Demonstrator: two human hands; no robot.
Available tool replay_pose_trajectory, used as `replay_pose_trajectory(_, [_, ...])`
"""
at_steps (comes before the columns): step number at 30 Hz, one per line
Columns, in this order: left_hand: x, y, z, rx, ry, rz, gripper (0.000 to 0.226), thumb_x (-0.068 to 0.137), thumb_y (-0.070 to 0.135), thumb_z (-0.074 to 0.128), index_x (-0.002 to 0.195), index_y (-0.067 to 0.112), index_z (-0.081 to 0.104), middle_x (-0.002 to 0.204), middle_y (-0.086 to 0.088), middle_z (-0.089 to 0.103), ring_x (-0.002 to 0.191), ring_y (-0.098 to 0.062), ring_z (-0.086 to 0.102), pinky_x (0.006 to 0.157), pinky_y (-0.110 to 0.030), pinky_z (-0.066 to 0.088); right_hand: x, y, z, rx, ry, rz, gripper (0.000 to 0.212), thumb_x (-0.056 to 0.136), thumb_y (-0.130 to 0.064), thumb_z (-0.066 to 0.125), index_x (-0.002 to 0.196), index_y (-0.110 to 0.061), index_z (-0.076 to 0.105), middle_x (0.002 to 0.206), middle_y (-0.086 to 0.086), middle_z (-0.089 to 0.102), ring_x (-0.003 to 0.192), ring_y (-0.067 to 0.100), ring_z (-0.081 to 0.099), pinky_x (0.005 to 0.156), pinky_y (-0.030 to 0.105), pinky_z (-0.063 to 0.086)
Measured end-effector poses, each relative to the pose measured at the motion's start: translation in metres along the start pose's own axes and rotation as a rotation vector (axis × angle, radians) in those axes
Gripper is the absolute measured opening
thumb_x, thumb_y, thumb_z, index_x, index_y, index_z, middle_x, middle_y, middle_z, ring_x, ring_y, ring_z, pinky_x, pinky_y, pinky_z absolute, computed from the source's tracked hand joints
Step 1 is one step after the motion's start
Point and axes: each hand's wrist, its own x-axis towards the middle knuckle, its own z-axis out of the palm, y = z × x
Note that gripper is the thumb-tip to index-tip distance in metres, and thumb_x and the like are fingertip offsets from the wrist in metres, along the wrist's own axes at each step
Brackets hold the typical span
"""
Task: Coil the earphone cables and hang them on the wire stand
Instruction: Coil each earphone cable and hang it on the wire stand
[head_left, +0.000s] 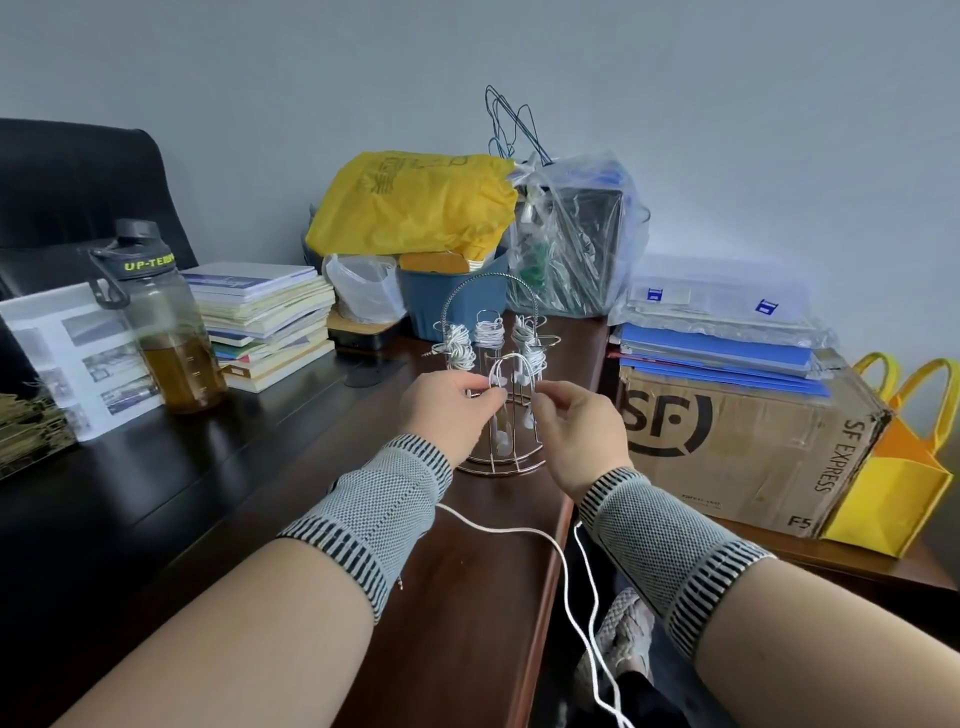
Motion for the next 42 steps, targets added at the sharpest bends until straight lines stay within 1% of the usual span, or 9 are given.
replay_pose_trajectory(5, [0.004, 0.001, 0.012, -0.023, 0.012, 0.017, 0.015, 0.080, 0.038, 0.072, 0.084, 0.025, 0.078, 0.065, 0.016, 0.064, 0.075, -0.012, 0.063, 0.072, -0.023, 0.050, -0.002, 0.006, 0.003, 0.081, 0.001, 0.010, 0.022, 0.093, -0.026, 0.054, 0.102, -0.019, 0.073, 0.078, -0.003, 0.070, 0.069, 0.015, 0.063, 0.074, 0.031, 0.053])
replay_pose_trajectory(9, [0.008, 0.001, 0.016, 0.002, -0.023, 0.019, 0.021, 0.080, 0.035, 0.071, 0.072, 0.016, 0.076, 0.059, 0.000, 0.066, 0.059, -0.014, 0.056, 0.062, -0.027, 0.048, -0.008, 0.007, 0.006, 0.173, -0.037, 0.008, 0.017, 0.091, -0.021, 0.057, 0.084, -0.019, 0.073, 0.062, -0.005, 0.065, 0.057, 0.010, 0.055, 0.065, 0.026, 0.046])
replay_pose_trajectory(14, [0.004, -0.005, 0.017, -0.047, -0.098, -0.005, 0.019, 0.085, 0.030, 0.070, 0.074, 0.016, 0.076, 0.058, 0.004, 0.065, 0.051, -0.001, 0.057, 0.056, -0.019, 0.047, -0.025, 0.009, 0.006, 0.325, -0.078, 0.046, 0.030, 0.092, -0.019, 0.055, 0.064, -0.018, 0.066, 0.054, -0.003, 0.064, 0.056, 0.009, 0.058, 0.067, 0.031, 0.051])
replay_pose_trajectory(19, [-0.002, -0.013, 0.016, -0.331, -0.161, -0.099, 0.019, 0.090, 0.014, 0.064, 0.072, 0.011, 0.070, 0.069, -0.004, 0.072, 0.061, -0.018, 0.070, 0.073, -0.043, 0.061, -0.038, 0.017, 0.003, 0.251, -0.022, -0.019, 0.030, 0.093, -0.024, 0.057, 0.065, -0.014, 0.066, 0.053, 0.003, 0.056, 0.056, 0.019, 0.048, 0.061, 0.032, 0.046])
replay_pose_trajectory(23, [-0.005, -0.014, 0.012, -0.436, -0.068, -0.144, 0.015, 0.092, 0.018, 0.064, 0.078, 0.018, 0.069, 0.073, 0.000, 0.073, 0.068, -0.011, 0.071, 0.069, -0.031, 0.059, -0.038, 0.019, -0.004, 0.270, 0.059, 0.040, 0.029, 0.093, -0.026, 0.059, 0.064, -0.030, 0.063, 0.063, -0.001, 0.066, 0.061, 0.011, 0.057, 0.060, 0.020, 0.045])
replay_pose_trajectory(30, [0.003, -0.007, 0.015, -0.558, -0.047, -0.182, 0.011, 0.088, 0.023, 0.070, 0.077, 0.021, 0.073, 0.065, 0.004, 0.068, 0.068, -0.011, 0.072, 0.061, -0.027, 0.051, -0.034, 0.019, -0.017, 0.318, 0.164, -0.028, 0.023, 0.094, -0.020, 0.055, 0.072, -0.020, 0.062, 0.056, -0.008, 0.054, 0.056, 0.001, 0.048, 0.055, 0.015, 0.038])
replay_pose_trajectory(36, [0.002, -0.003, 0.015, -0.547, -0.171, -0.145, 0.017, 0.088, 0.017, 0.070, 0.072, 0.016, 0.077, 0.069, -0.007, 0.065, 0.065, -0.018, 0.055, 0.066, -0.033, 0.047, -0.039, -0.008, -0.001, 0.199, 0.031, -0.394, 0.020, 0.093, -0.027, 0.051, 0.075, -0.019, 0.059, 0.053, -0.013, 0.045, 0.052, 0.005, 0.044, 0.055, 0.021, 0.037])
replay_pose_trajectory(38, [0.001, -0.003, 0.011, -0.592, -0.226, -0.155, 0.015, 0.088, 0.013, 0.068, 0.076, 0.016, 0.076, 0.075, -0.011, 0.063, 0.071, -0.021, 0.053, 0.069, -0.031, 0.047, -0.036, -0.011, 0.005, 0.166, 0.004, -0.424, 0.018, 0.090, -0.030, 0.051, 0.077, -0.021, 0.059, 0.052, -0.016, 0.043, 0.052, 0.003, 0.043, 0.056, 0.022, 0.037])
replay_pose_trajectory(42, [-0.003, 0.001, 0.006, -0.703, -0.277, -0.220, 0.018, 0.093, 0.014, 0.059, 0.085, 0.012, 0.075, 0.074, -0.004, 0.071, 0.066, -0.016, 0.059, 0.054, -0.022, 0.046, -0.033, -0.006, 0.011, 0.097, -0.084, -0.366, 0.025, 0.089, -0.036, 0.049, 0.076, -0.021, 0.064, 0.057, -0.008, 0.056, 0.056, 0.011, 0.051, 0.062, 0.032, 0.047])
